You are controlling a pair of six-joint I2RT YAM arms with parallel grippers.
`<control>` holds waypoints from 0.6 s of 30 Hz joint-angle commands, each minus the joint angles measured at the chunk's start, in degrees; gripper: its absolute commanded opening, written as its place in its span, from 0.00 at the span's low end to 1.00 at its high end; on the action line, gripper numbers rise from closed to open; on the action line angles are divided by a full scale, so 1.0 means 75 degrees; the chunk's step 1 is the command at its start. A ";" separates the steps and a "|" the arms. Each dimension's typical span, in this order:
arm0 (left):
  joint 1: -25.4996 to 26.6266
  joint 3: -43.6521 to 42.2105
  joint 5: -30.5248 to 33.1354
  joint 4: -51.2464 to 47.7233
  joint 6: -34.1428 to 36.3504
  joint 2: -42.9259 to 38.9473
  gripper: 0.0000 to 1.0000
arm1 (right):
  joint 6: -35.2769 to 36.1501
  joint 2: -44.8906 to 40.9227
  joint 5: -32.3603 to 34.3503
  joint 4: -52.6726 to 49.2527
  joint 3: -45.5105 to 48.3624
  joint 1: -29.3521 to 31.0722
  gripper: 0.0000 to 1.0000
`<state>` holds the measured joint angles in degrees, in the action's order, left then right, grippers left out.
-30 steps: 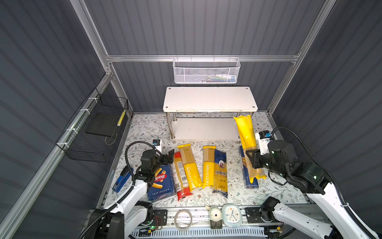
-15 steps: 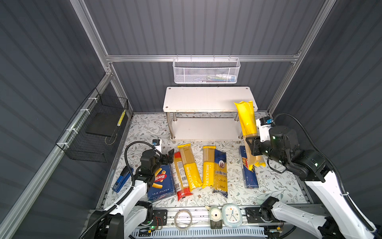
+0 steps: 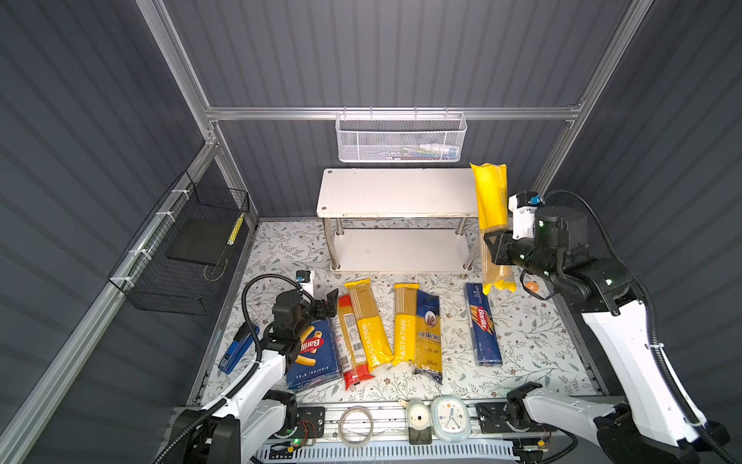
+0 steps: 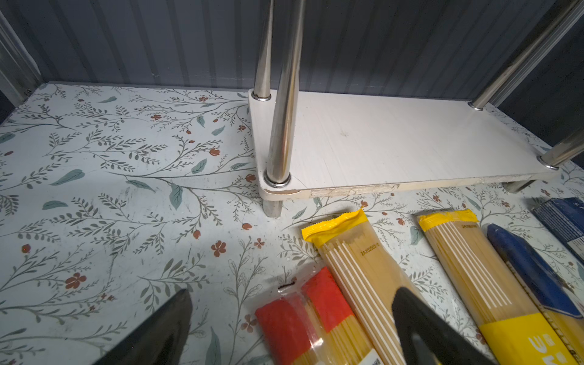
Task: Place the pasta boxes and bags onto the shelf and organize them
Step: 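Lift the yellow spaghetti bag upright with the right gripper toward the shelf, then raise the held bag above the top shelf with the right gripper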
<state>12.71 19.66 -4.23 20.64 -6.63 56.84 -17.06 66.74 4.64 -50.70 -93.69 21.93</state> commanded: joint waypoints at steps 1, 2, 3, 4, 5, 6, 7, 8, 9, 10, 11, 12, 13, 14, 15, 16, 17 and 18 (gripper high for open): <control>0.0028 -0.0042 -0.0116 0.0048 0.0029 -0.0049 1.00 | 0.0306 0.0120 -0.0287 0.1104 -0.0660 -0.0138 0.00; 0.0028 -0.0043 -0.0116 0.0047 0.0036 -0.0046 1.00 | 0.0335 0.0204 -0.0309 0.1140 -0.0736 -0.0186 0.00; 0.0034 -0.0035 -0.0116 0.0048 0.0038 -0.0051 1.00 | 0.0362 0.0278 -0.0336 0.1156 -0.0812 -0.0242 0.00; 0.0028 -0.0033 -0.0116 0.0045 0.0035 -0.0053 1.00 | 0.0369 0.0356 -0.0374 0.1186 -0.0903 -0.0306 0.00; 0.0028 -0.0043 -0.0119 0.0048 0.0034 -0.0044 1.00 | 0.0395 0.0436 -0.0434 0.1186 -0.1007 -0.0363 0.00; 0.0028 -0.0040 -0.0116 0.0046 0.0040 -0.0055 0.99 | 0.0419 0.0529 -0.0453 0.1190 -0.1109 -0.0397 0.00; 0.0028 -0.0043 -0.0116 0.0047 0.0037 -0.0064 1.00 | 0.0456 0.0623 -0.0446 0.1183 -0.1219 -0.0427 0.00; 0.0028 -0.0039 -0.0116 0.0045 0.0030 -0.0047 1.00 | 0.0508 0.0692 -0.0442 0.1211 -0.1301 -0.0462 0.00; 0.0028 -0.0032 -0.0116 0.0044 0.0030 -0.0043 0.99 | 0.0532 0.0767 -0.0465 0.1228 -0.1377 -0.0484 0.00; 0.0028 -0.0032 -0.0116 0.0045 0.0029 -0.0045 1.00 | 0.0551 0.0869 -0.0496 0.1232 -0.1487 -0.0538 0.00; 0.0028 -0.0040 -0.0106 0.0048 0.0035 -0.0057 1.00 | 0.0571 0.0968 -0.0544 0.1252 -0.1604 -0.0564 0.00; 0.0028 -0.0043 -0.0093 0.0046 0.0034 -0.0068 1.00 | 0.0593 0.1051 -0.0582 0.1266 -0.1705 -0.0611 0.00; 0.0028 -0.0049 -0.0092 0.0042 0.0031 -0.0086 0.99 | 0.0610 0.1176 -0.0618 0.1285 -0.1810 -0.0654 0.00; 0.0028 -0.0067 -0.0092 0.0054 0.0037 -0.0101 1.00 | 0.0640 0.1303 -0.0633 0.1280 -0.1951 -0.0711 0.00; 0.0028 -0.0082 -0.0081 0.0054 0.0029 -0.0122 0.99 | 0.0684 0.1409 -0.0634 0.1238 -0.2087 -0.0741 0.00; 0.0028 -0.0090 -0.0080 0.0052 0.0026 -0.0136 1.00 | 0.0740 0.1540 -0.0614 0.1206 -0.2249 -0.0776 0.00; 0.0028 -0.0100 -0.0081 0.0069 0.0029 -0.0155 1.00 | 0.0777 0.1664 -0.0595 0.1165 -0.2384 -0.0813 0.00; 0.0028 -0.0108 -0.0081 0.0068 0.0029 -0.0160 1.00 | 0.0828 0.1759 -0.0591 0.1158 -0.2500 -0.0844 0.00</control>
<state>12.71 19.64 -4.29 20.64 -6.63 56.75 -12.95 79.66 0.73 -50.15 -107.87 16.34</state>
